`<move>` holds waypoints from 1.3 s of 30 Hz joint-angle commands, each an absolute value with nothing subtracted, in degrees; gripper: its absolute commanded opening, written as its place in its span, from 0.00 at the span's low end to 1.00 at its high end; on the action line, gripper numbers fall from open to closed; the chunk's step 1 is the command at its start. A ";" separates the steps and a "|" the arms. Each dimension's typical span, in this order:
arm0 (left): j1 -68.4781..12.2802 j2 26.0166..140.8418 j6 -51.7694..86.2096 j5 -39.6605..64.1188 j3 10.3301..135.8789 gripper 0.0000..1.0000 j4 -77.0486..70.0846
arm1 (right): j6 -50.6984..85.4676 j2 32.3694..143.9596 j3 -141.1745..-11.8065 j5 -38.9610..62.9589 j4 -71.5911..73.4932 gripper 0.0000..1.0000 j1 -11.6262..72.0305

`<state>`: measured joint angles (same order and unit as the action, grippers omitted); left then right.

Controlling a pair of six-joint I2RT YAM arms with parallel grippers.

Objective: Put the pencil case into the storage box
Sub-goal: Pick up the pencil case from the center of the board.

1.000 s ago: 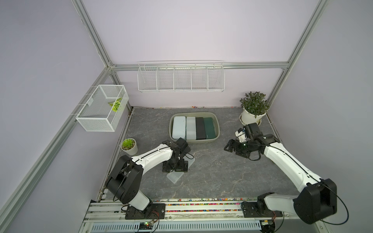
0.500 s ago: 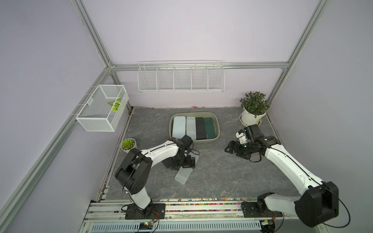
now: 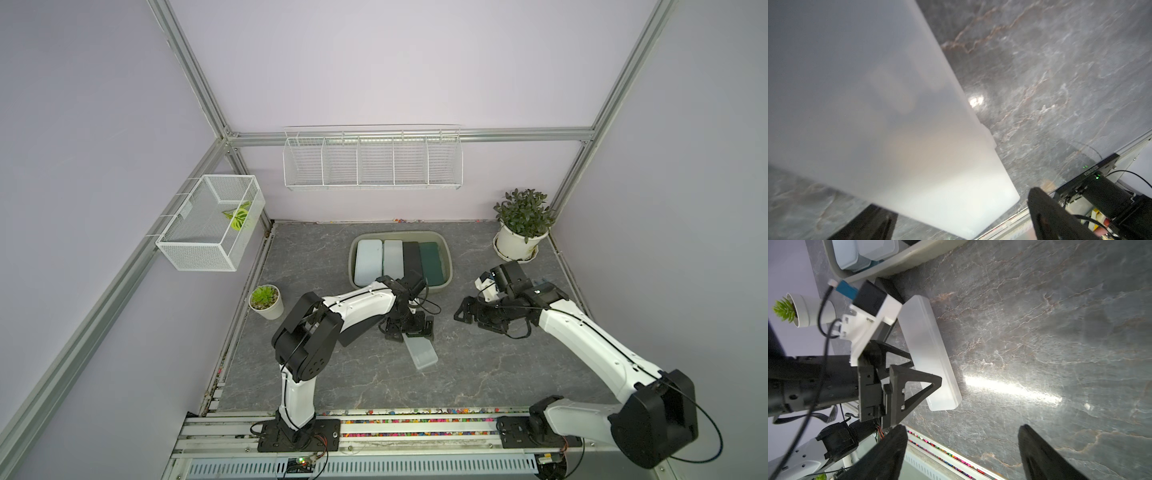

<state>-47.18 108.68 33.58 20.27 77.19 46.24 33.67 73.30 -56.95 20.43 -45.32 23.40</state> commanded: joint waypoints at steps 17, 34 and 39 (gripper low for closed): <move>-22.87 71.21 32.56 -0.66 73.83 1.00 64.90 | 34.57 94.79 -67.36 1.84 -39.66 0.98 45.91; -16.03 72.35 27.39 -0.51 74.11 1.00 66.46 | 36.74 112.67 -76.49 -3.53 -43.47 0.96 50.97; -15.30 74.56 26.05 -0.13 75.44 1.00 65.75 | 36.21 111.69 -77.14 -1.54 -44.49 0.73 50.33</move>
<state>-15.86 73.34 28.12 -0.19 74.30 66.08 36.23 111.63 -76.05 -2.42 -42.00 50.61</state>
